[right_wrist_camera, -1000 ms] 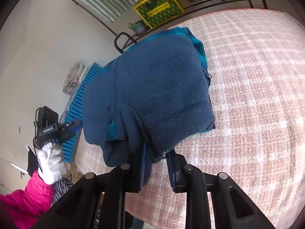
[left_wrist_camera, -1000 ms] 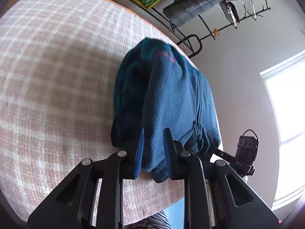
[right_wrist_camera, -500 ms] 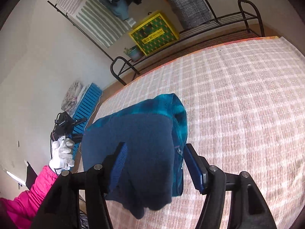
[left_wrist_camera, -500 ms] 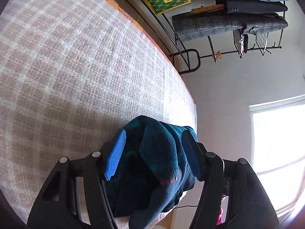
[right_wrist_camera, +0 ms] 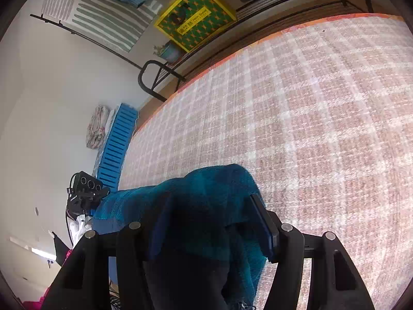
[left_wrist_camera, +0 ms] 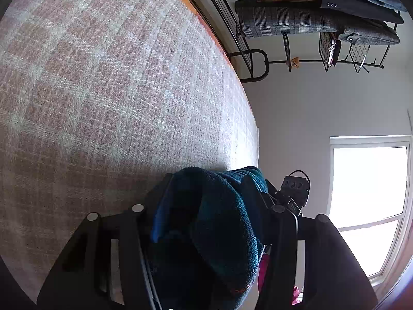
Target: Fold large clothes
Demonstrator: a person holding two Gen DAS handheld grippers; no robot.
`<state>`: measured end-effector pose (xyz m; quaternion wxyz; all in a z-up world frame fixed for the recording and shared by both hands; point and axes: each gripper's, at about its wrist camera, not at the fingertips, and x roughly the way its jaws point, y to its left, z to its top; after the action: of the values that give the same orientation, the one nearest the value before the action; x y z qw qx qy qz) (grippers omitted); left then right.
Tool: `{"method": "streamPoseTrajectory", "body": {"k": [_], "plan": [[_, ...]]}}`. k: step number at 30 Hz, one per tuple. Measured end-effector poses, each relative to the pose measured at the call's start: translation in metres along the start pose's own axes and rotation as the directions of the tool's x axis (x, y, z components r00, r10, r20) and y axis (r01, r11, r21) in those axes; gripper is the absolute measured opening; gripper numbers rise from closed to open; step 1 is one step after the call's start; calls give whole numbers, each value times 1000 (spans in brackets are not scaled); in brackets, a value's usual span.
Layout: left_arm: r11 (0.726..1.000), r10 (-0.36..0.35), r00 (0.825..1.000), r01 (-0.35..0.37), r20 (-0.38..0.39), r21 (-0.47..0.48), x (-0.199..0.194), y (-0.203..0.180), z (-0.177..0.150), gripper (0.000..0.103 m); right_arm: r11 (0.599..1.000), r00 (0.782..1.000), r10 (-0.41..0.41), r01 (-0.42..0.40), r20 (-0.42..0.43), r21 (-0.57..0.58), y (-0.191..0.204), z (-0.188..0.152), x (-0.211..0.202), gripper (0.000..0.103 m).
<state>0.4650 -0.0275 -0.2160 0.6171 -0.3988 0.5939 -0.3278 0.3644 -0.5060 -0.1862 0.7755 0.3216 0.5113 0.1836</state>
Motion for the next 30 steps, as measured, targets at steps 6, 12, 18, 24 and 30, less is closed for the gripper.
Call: {"method": "streamPoseTrajectory", "body": {"k": [6, 12, 18, 24, 30], "plan": [[997, 43, 996, -48, 79, 66, -4, -21, -12, 10, 999, 1000, -4, 5, 18, -48, 16, -5, -1, 20], [997, 31, 979, -44, 204, 58, -31, -21, -44, 7, 994, 992, -26, 39, 125, -103, 26, -23, -35, 8], [997, 32, 966, -48, 258, 54, -36, -29, -49, 6, 991, 984, -81, 97, 159, -96, 34, -27, -31, 6], [995, 62, 964, -38, 257, -95, -34, 25, -38, 6, 998, 987, -71, 70, 145, 10, -1, -23, -20, 5], [998, 47, 909, -25, 414, -57, -95, 14, -41, 0, 999, 982, -33, 37, 185, -15, 13, -22, -37, 6]]}}
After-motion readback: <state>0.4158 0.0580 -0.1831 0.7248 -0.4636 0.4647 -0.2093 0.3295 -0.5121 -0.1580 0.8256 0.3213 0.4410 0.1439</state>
